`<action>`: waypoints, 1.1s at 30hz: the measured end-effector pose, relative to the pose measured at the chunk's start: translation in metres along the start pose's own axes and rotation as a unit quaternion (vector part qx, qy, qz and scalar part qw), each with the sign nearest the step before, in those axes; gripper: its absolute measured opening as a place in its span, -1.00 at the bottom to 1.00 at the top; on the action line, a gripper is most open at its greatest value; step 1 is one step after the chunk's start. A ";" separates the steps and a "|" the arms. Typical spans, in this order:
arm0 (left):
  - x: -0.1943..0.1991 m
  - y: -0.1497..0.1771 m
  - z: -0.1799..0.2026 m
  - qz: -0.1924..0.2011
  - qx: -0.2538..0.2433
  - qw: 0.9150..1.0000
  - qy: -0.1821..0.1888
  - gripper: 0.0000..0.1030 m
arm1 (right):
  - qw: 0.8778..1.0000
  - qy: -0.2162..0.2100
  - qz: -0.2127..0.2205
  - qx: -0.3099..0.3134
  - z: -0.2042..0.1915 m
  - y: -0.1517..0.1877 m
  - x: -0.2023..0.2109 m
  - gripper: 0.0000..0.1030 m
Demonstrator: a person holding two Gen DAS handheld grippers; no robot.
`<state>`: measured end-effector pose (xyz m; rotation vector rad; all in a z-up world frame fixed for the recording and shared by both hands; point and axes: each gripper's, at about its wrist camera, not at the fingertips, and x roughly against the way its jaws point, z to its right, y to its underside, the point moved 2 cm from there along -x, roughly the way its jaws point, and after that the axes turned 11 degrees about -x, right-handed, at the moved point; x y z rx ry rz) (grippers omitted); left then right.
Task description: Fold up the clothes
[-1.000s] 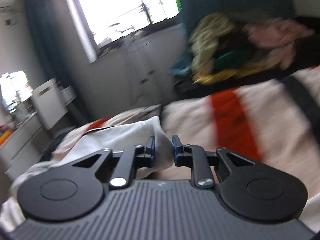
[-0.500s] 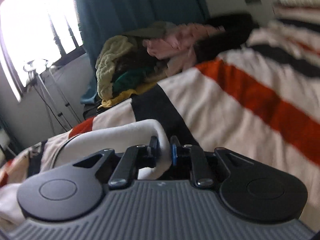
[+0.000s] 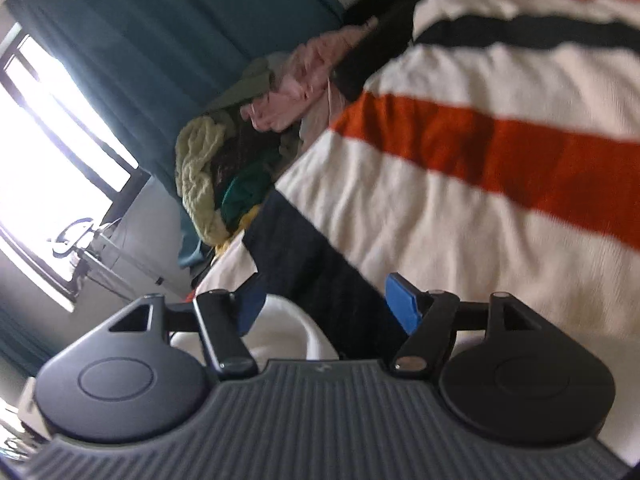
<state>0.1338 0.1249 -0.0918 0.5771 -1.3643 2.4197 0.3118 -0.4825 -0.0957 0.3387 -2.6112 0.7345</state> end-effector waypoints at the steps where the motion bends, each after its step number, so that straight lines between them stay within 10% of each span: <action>1: 0.003 0.001 0.000 0.005 0.001 1.000 -0.003 0.94 | 1.000 -0.002 -0.010 0.000 0.001 0.002 -0.004 0.34; 9: 0.000 -0.007 -0.007 0.020 -0.005 0.999 -0.037 0.80 | 0.991 -0.013 -0.068 0.112 -0.015 0.025 -0.034 0.26; 11: -0.001 -0.012 -0.016 0.028 0.016 0.998 -0.045 0.70 | 0.988 -0.012 -0.068 0.141 -0.023 0.030 -0.034 -0.60; 13: -0.004 -0.015 -0.027 0.027 0.045 0.998 -0.046 0.61 | 0.983 -0.013 -0.067 0.170 -0.033 0.035 -0.032 -0.80; 19: -0.004 -0.019 -0.045 0.022 0.092 0.995 -0.039 0.46 | 0.968 -0.140 0.081 0.189 -0.106 0.018 0.055 -0.83; 24: 0.003 -0.021 -0.046 0.026 0.108 0.993 -0.036 0.46 | 0.921 -0.216 0.230 0.227 -0.177 0.026 0.146 -0.83; 29: 0.002 -0.020 -0.047 0.028 0.111 0.993 -0.038 0.48 | 0.914 -0.127 0.301 0.242 -0.220 0.010 0.120 -0.90; 33: -0.004 -0.019 -0.047 0.027 0.110 0.993 -0.041 0.51 | 0.943 -0.012 0.227 0.245 -0.199 -0.018 0.018 -0.95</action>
